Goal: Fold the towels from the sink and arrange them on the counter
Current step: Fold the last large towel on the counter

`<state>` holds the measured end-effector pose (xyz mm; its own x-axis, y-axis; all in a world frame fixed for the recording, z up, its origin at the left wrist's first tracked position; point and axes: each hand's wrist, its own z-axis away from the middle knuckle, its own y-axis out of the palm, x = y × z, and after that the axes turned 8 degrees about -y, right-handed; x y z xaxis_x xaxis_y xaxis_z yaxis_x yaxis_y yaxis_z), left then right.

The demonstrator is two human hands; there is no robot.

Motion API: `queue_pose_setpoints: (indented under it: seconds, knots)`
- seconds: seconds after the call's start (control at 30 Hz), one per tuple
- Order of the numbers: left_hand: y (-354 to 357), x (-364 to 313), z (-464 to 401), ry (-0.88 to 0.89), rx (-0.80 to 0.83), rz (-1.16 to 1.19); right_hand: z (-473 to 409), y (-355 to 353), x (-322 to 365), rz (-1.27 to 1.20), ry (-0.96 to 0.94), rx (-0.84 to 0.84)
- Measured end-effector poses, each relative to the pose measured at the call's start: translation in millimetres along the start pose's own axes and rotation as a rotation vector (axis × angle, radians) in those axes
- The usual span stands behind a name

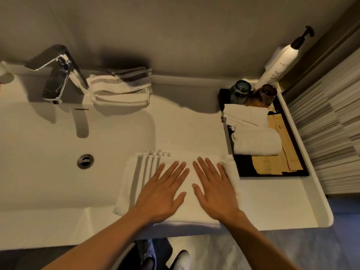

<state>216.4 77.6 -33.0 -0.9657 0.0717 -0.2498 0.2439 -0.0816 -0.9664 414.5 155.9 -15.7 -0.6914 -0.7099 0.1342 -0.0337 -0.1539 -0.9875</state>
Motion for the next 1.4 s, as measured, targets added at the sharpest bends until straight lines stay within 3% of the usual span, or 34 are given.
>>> queue_pose_setpoints:
  seconds: [0.1, 0.17, 0.23, 0.27, 0.33, 0.4, 0.47, 0.6, 0.77, 0.9, 0.97, 1.1, 1.17, 1.23, 1.3, 1.4]
  knots:
    - [11, 9, -3, -0.057, 0.01, -0.013, -5, 12, 6, -0.085, 0.027, -0.004]
    - [14, 10, -5, -0.101, 0.007, 0.013, 2, 8, 7, -0.18, 0.071, -0.129]
    - [12, -2, -3, -0.078, 0.031, 0.024, 21, -6, 3, -0.173, 0.23, -0.327]
    - [13, -8, -2, -0.055, 0.045, 0.024, 29, -13, 0, -0.179, 0.403, -0.381]
    - [18, -23, 1, -0.01, 0.041, 0.038, 36, -27, -7, -0.351, 0.768, -0.308]
    - [21, -33, 7, -0.025, 0.02, 0.068, 35, -32, -10, -0.656, 0.924, -0.08]
    - [25, -38, 13, -0.068, 0.018, 0.035, 32, -33, -15, -0.823, 0.883, 0.053]
    - [19, -50, 18, -0.13, 0.068, 0.024, 31, -48, -30, -0.956, 0.762, 0.05]
    - [5, -75, 7, -0.174, 0.101, 0.151, 59, -102, -67, -0.758, 0.76, -0.053]
    - [6, -84, 17, -0.13, 0.167, 0.113, 64, -132, -75, -0.678, 0.744, 0.007]
    - [0, -86, 16, -0.225, 0.237, 0.339, 51, -140, -53, -0.741, 0.646, -0.019]
    - [-39, -79, 4, -0.821, 0.08, 1.471, 21, -126, 18, -0.776, 0.427, -0.031]
    - [-47, -62, 6, -0.982, 0.045, 1.927, 10, -104, 57, -0.848, 0.376, 0.08]
    - [-52, -47, 15, -1.059, 0.046, 2.092, 9, -78, 82, -0.985, 0.307, 0.232]
    - [-47, -33, 20, -1.051, 0.101, 1.863, 17, -64, 84, -1.052, 0.248, 0.153]
    - [-35, -32, 23, -0.986, 0.09, 1.15, 39, -52, 47, -0.778, 0.193, -0.259]
